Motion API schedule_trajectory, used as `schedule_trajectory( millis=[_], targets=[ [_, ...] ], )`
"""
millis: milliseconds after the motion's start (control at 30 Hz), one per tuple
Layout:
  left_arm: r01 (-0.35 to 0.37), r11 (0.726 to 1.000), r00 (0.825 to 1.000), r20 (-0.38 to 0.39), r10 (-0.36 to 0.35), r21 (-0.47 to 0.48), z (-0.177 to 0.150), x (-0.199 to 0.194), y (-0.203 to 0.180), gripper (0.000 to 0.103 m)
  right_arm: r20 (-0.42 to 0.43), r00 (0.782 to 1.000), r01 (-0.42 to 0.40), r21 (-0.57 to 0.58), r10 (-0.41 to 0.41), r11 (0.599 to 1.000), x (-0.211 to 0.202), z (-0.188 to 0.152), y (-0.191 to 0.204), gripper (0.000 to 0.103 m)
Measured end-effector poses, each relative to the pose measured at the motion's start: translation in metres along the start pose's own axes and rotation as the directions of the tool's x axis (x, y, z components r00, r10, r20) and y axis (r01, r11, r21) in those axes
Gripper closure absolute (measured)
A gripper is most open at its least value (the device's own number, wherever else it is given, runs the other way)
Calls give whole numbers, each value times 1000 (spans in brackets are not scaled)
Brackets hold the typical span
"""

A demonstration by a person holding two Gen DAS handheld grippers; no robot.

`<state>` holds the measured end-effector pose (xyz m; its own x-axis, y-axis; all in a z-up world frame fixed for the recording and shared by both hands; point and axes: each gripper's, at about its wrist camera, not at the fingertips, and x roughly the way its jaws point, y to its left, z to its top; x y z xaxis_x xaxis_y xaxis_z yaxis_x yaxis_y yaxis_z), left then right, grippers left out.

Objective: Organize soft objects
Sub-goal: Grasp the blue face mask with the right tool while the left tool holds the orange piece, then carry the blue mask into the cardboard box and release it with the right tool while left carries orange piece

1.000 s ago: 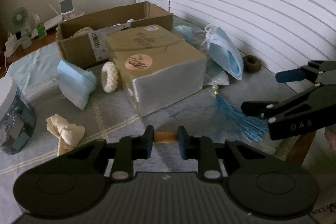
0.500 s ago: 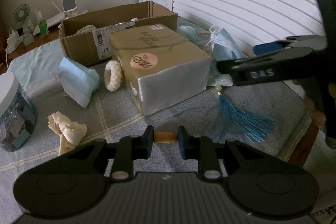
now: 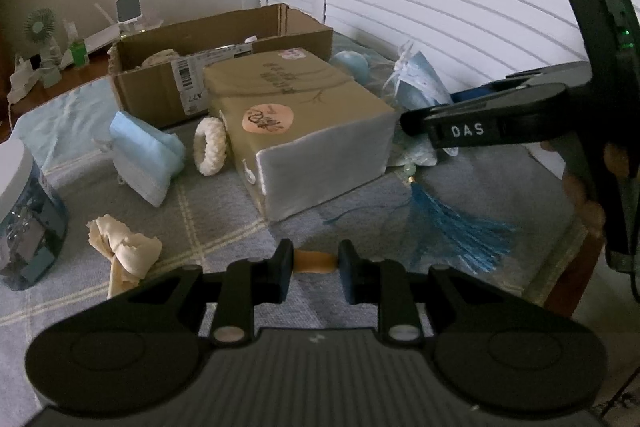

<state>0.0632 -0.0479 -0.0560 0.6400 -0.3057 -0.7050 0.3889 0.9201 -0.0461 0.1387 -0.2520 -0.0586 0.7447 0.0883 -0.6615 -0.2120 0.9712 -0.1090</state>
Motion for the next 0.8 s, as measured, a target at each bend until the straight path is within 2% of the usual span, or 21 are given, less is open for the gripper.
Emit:
schedule_trajectory(
  millis=[133, 567, 800],
  targets=[
    [6, 1000, 1000, 7, -6, 20, 4, -7, 4, 80, 1, 1000, 9, 10, -9, 1000, -9, 2, -1, 50],
    [17, 997, 1000, 5, -17, 74, 8, -35, 28, 80, -12, 999, -46, 51, 46, 998, -45, 24, -2, 50],
    [20, 995, 999, 27, -22, 95, 8, -53, 42, 80, -12, 998, -53, 10, 53, 999, -50, 42, 9, 50]
  ],
)
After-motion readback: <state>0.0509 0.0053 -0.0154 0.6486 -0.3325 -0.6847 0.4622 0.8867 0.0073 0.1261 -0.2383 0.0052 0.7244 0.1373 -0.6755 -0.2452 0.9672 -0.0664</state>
